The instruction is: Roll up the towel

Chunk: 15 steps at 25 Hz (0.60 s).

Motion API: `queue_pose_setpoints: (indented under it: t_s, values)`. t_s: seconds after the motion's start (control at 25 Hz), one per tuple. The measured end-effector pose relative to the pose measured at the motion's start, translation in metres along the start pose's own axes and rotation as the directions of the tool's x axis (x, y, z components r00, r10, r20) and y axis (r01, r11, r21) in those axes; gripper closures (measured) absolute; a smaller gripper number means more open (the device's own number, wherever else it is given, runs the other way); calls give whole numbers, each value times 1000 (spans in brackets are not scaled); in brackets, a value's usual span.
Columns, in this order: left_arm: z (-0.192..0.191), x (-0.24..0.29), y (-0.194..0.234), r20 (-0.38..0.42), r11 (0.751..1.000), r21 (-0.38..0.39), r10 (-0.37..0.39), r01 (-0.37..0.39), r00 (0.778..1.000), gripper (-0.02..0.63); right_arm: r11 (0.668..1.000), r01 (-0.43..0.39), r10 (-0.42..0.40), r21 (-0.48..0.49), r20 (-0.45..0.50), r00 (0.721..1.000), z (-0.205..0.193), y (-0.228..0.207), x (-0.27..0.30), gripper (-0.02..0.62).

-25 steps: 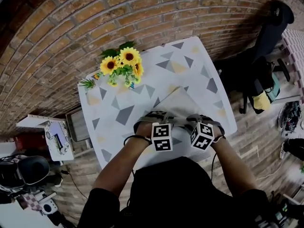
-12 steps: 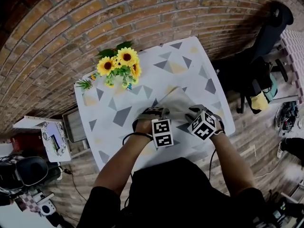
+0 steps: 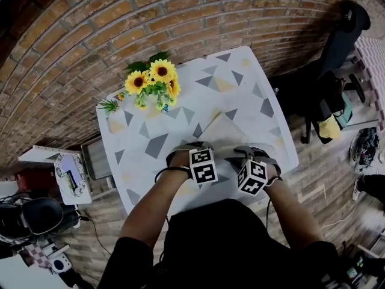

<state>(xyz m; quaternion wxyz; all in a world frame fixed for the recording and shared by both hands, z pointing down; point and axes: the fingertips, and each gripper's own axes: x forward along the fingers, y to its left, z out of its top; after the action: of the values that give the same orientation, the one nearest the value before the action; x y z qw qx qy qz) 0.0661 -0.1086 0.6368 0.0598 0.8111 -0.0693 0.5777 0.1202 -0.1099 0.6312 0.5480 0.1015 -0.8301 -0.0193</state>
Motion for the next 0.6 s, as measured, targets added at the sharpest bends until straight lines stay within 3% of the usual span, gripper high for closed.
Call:
queue_pose_setpoints:
  t_s: [0.12,0.24,0.36,0.48,0.6]
  values:
    - [-7,-4,-22,-11,998,-8,-58,58,998,540,999,-8,7,-49,-10,1000,1,13,0,404]
    - [-15,-8,-38,-16,999,-14,-51,51,999,540,996,-22,20,-88,-17,1000,4,21,0,416]
    - [-24,-13,-37,2,999,-48,10,-10,1000,538,993,-46,44,-111,-21,999,9,24,4,441]
    - [-27,-21,-24,30,993,-66,103,-101,994,465,990,-69,66,-121,-24,998,18,20,7,471]
    - [-24,-31,-16,58,983,-52,179,-176,982,448,991,-91,89,-100,-26,996,25,10,7,477]
